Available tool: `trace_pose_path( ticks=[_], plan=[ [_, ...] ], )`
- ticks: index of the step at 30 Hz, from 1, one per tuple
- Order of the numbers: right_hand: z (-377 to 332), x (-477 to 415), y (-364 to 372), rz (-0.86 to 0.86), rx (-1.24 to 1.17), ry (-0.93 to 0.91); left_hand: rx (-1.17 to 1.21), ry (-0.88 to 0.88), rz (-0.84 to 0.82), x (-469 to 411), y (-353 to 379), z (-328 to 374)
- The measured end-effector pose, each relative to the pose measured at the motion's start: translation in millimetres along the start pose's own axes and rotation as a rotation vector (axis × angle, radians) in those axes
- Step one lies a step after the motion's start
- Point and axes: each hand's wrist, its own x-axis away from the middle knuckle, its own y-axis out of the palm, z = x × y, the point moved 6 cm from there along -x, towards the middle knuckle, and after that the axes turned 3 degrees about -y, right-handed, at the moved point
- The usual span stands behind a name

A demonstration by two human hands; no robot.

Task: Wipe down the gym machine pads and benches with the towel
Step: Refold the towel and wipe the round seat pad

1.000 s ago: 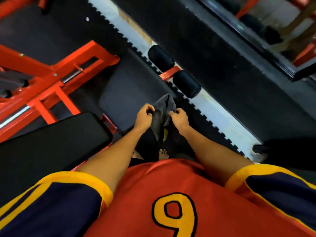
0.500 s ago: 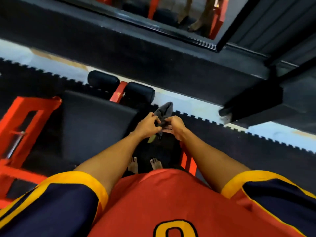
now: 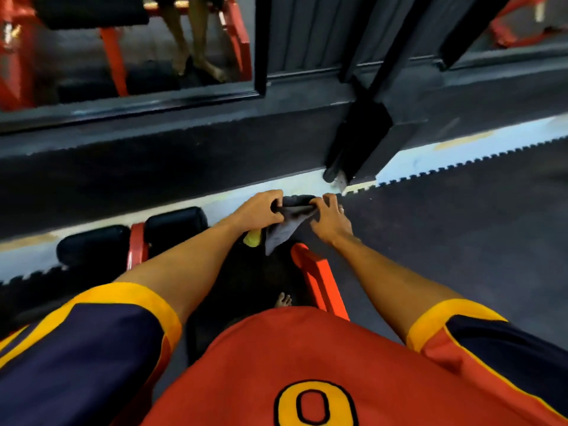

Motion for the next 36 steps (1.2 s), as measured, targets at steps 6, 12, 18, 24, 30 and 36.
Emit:
trace_pose_path(
  ticks=[6,12,18,24,30,36],
  plan=[
    [71,-8,-71,0.207,0.063,0.068,-0.103,0.192,-0.127,-86,-5,79],
    [131,8,-140,0.442,-0.044,0.216,-0.240,0.387,-0.202,-173,1,169],
    [165,11,-203,0.615,-0.135,0.339,-0.452,0.549,-0.174,-248,-4,251],
    [188,-7,-286,0.789,-0.194,0.527,-0.362,0.692,-0.249,-324,-20,338],
    [193,-14,-361,0.944,-0.116,0.634,-0.350,0.848,-0.173,-374,-45,426],
    [202,-3,-426,1.052,-0.003,0.705,-0.362,0.958,-0.179,-403,-53,502]
  ],
)
